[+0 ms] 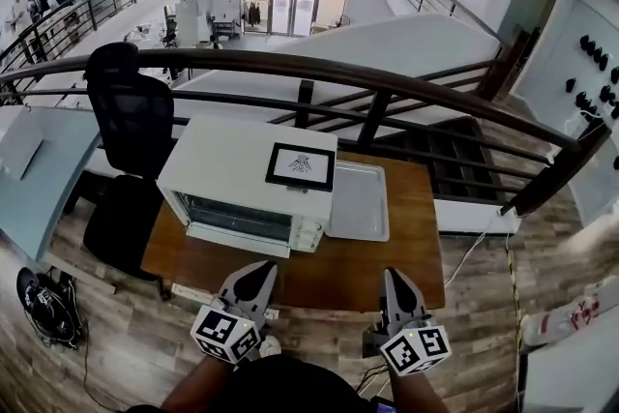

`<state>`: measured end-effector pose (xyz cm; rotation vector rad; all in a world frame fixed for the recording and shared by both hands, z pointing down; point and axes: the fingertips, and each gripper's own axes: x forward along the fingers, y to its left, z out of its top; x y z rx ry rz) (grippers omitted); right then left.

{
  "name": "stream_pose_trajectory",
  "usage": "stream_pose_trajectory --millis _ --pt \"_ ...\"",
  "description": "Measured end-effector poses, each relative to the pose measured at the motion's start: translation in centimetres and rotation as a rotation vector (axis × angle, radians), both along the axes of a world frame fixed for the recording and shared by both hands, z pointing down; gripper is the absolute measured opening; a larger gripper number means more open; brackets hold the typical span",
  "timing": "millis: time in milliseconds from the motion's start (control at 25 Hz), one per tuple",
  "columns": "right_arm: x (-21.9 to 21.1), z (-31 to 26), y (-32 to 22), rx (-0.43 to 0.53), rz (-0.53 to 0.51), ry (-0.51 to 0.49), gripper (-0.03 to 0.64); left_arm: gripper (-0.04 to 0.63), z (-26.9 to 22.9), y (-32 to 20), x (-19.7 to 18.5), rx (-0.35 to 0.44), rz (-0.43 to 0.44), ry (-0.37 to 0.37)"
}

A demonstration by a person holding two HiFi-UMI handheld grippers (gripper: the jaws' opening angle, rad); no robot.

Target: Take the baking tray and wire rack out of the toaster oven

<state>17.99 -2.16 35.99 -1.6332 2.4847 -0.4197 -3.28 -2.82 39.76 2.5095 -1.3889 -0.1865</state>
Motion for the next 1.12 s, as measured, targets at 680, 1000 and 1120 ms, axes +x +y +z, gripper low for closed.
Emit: stream_pose_trajectory --millis 680,1000,1120 --pt "2.3 3.3 9.0 -0.012 -0.040 0.016 -0.002 0.018 0.5 9.2 -1.9 -0.020 -0.169 -0.149" --pt "-1.3 3.9 6.0 -0.015 -0.022 0.017 -0.002 0.018 2.7 7.9 -6.3 -0.081 -0.216 -0.190" --pt "-5.2 5.5 3.7 -0.051 -0.049 0.081 -0.001 0.018 4.5 5.5 -8.9 -0.102 -0.252 -0.276"
